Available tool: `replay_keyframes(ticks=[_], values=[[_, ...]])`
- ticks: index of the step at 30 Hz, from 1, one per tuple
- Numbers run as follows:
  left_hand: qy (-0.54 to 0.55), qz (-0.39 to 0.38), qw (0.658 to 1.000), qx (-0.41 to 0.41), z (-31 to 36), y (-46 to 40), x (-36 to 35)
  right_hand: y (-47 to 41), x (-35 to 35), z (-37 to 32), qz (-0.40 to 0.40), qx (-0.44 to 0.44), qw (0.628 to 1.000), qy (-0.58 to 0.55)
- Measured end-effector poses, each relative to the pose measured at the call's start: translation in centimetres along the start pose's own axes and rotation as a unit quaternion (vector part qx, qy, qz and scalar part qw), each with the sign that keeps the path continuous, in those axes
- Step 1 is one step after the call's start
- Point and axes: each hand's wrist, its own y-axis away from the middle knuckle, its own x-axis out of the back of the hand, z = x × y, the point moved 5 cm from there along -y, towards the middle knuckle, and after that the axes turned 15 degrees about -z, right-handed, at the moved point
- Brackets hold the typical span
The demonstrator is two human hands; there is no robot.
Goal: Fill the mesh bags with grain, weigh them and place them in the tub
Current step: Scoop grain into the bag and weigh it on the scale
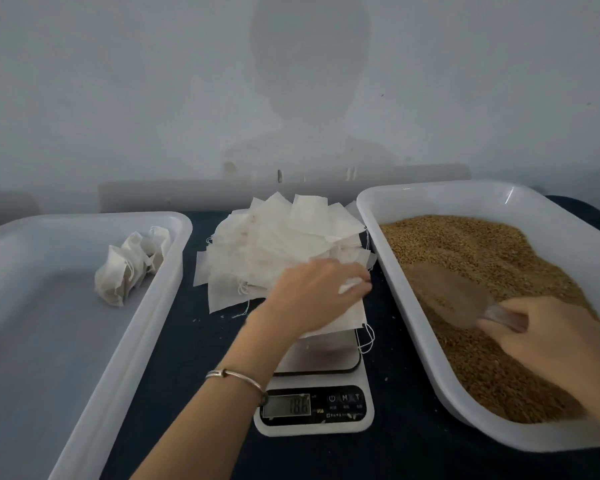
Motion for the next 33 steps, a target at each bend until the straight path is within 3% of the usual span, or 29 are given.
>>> replay_keyframes(ticks=[2,4,7,10,15,20,33], values=[[-0.079,-0.021,0.996,0.023,0.8,-0.5,-1.2,0.5,0.6,0.5,0.028,0.013,0.999,-0.031],[-0.103,0.019,0.994,0.038,1.0,-0.7,-1.4,1.3,1.3,1.0,0.056,0.024,0.997,-0.055],[-0.029,0.096,0.993,0.061,0.4,-0.1,-0.7,2.8,2.5,0.9,0.073,0.059,0.991,-0.094],[0.099,0.121,0.985,0.07,-0.9,1.0,0.4,4.1,3.9,-0.7,0.045,0.098,0.989,-0.105],[0.231,0.126,0.962,0.065,-3.2,2.4,1.4,5.1,5.7,-4.8,-0.024,0.149,0.988,-0.034],[0.259,0.141,0.954,0.051,-4.2,3.3,1.6,4.5,6.1,-8.4,-0.094,0.194,0.975,0.053],[0.287,0.138,0.947,0.029,-3.5,4.1,1.7,3.0,7.4,-11.6,-0.087,0.197,0.965,0.149]])
